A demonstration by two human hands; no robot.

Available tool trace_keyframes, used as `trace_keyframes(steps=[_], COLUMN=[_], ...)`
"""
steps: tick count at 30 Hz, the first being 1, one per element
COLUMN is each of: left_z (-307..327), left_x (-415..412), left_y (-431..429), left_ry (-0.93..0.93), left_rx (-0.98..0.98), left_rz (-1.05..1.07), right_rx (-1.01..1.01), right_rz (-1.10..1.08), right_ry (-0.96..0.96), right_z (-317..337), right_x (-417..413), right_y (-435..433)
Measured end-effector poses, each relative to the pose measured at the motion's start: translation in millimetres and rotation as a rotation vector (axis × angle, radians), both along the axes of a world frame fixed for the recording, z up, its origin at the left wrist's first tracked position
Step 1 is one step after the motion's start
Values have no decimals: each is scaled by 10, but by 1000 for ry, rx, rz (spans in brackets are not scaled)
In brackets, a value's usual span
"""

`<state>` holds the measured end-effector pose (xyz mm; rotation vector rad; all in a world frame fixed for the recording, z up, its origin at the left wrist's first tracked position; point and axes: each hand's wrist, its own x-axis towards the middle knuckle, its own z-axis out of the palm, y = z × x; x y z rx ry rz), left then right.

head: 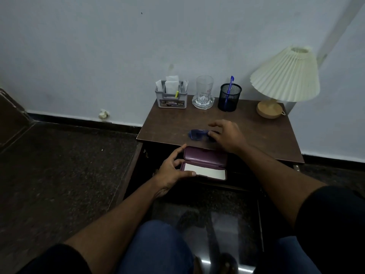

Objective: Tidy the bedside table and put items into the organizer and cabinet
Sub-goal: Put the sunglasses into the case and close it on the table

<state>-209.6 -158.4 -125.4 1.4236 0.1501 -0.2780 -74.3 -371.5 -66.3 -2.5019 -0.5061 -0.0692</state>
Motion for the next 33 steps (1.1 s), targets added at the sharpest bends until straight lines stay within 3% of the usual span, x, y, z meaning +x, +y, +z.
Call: trace_keyframes(steps=[4,16,22,33], left_z=[-49,-121,41,578], left_x=[15,14,51,125], left_y=[-25,-51,-84,-377], left_ry=[5,7,-1,-100], left_rx=[-7,-12,-10,-1], left_rz=[-2,16,34,65], right_rx=[-70,16,125,234], right_rz=[19,-73,-65,20], right_ry=[53,83,79,-100], right_z=[-94,-255,11,674], right_x=[93,190,157,-337], right_y=[132,170,46,-190])
